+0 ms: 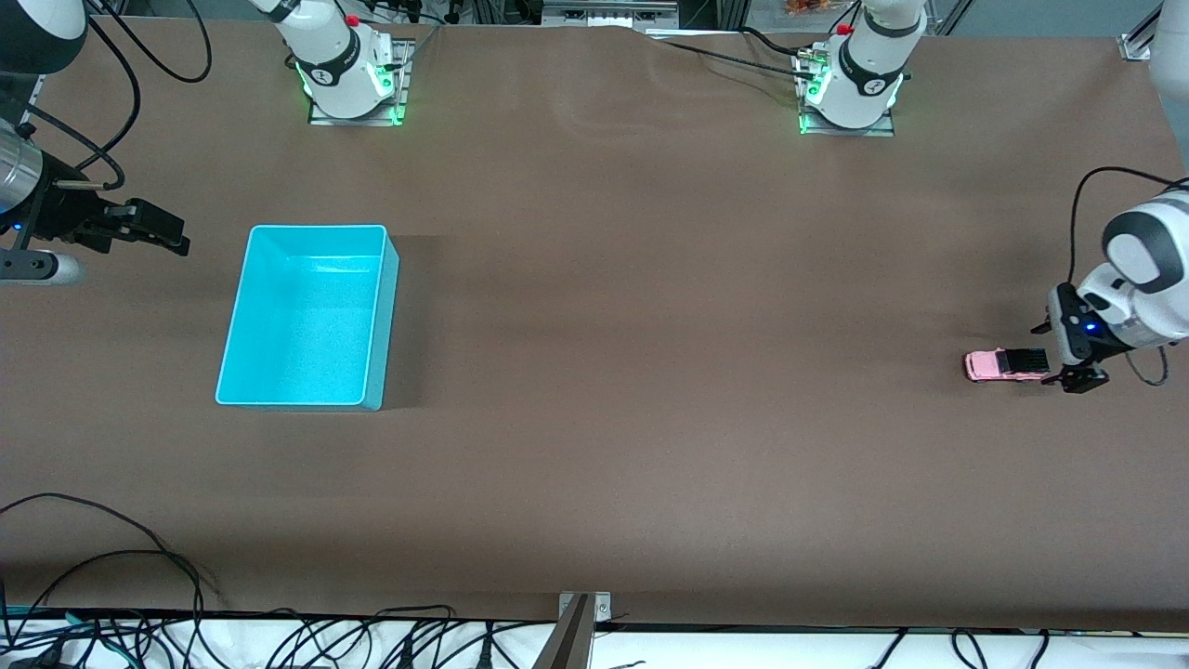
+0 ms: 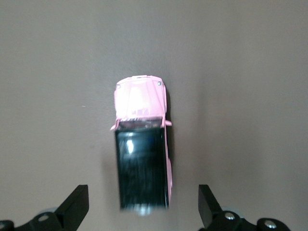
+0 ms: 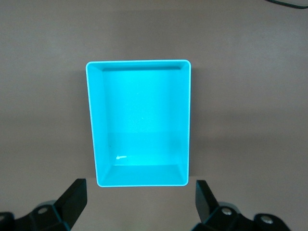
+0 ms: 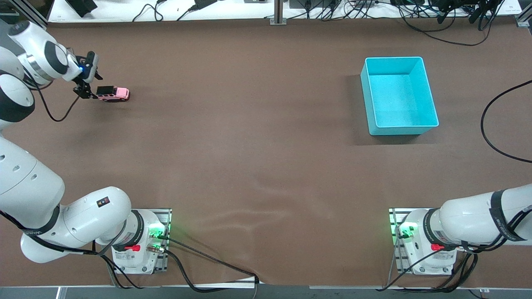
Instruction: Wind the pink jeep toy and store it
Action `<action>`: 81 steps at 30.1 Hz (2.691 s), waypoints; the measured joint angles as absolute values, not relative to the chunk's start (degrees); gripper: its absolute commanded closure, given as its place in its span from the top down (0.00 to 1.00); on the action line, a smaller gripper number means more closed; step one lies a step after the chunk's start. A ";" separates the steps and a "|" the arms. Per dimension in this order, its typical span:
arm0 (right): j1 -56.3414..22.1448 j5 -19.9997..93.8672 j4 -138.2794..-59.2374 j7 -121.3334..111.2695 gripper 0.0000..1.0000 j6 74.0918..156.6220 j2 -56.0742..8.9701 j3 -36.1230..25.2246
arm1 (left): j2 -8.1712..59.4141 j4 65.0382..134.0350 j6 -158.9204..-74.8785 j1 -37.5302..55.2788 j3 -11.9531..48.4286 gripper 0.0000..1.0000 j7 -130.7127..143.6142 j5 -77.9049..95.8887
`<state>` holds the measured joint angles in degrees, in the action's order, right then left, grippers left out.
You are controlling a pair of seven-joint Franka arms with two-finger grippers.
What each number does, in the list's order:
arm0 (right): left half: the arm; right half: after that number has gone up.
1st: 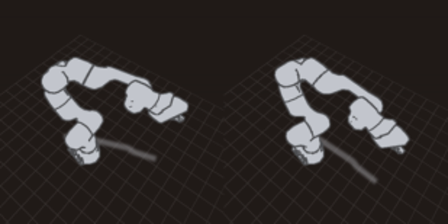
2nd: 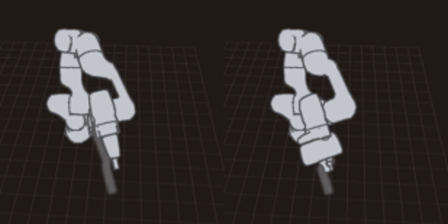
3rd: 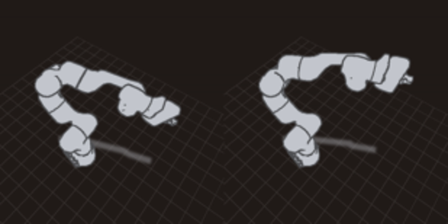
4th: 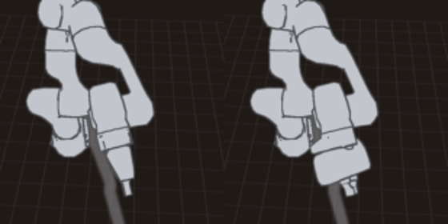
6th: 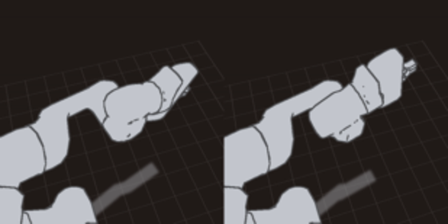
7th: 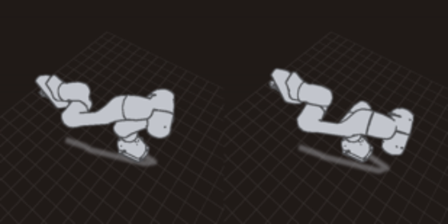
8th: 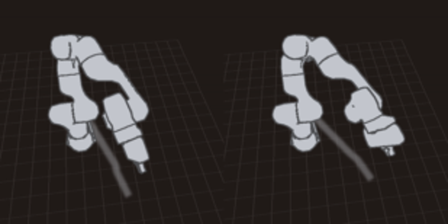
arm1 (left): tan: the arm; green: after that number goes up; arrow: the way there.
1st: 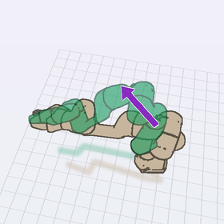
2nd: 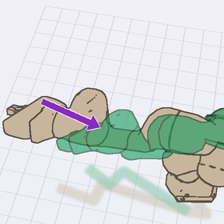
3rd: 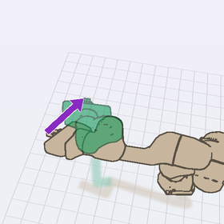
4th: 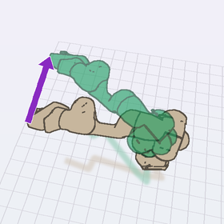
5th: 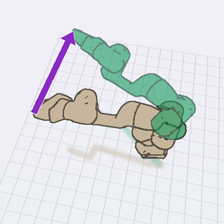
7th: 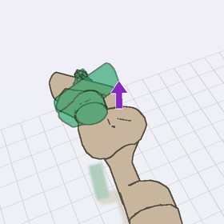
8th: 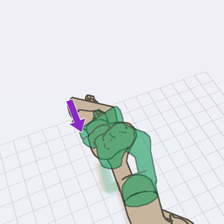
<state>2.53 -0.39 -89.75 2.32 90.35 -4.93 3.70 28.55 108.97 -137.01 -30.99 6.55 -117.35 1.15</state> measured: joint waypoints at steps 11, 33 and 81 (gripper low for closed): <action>2.53 -0.39 -89.75 2.32 1.00 90.35 -4.93 3.70 | 26.24 100.69 -122.78 -28.35 7.02 1.00 -110.20 1.16; 2.53 -0.39 -89.75 2.32 1.00 90.35 -4.93 3.70 | 26.20 87.19 -101.79 -17.86 7.30 1.00 -83.39 -0.03; 2.65 -0.38 -89.75 2.32 1.00 90.35 -4.93 3.70 | 16.03 79.73 -87.46 4.73 -5.62 1.00 -29.28 -0.03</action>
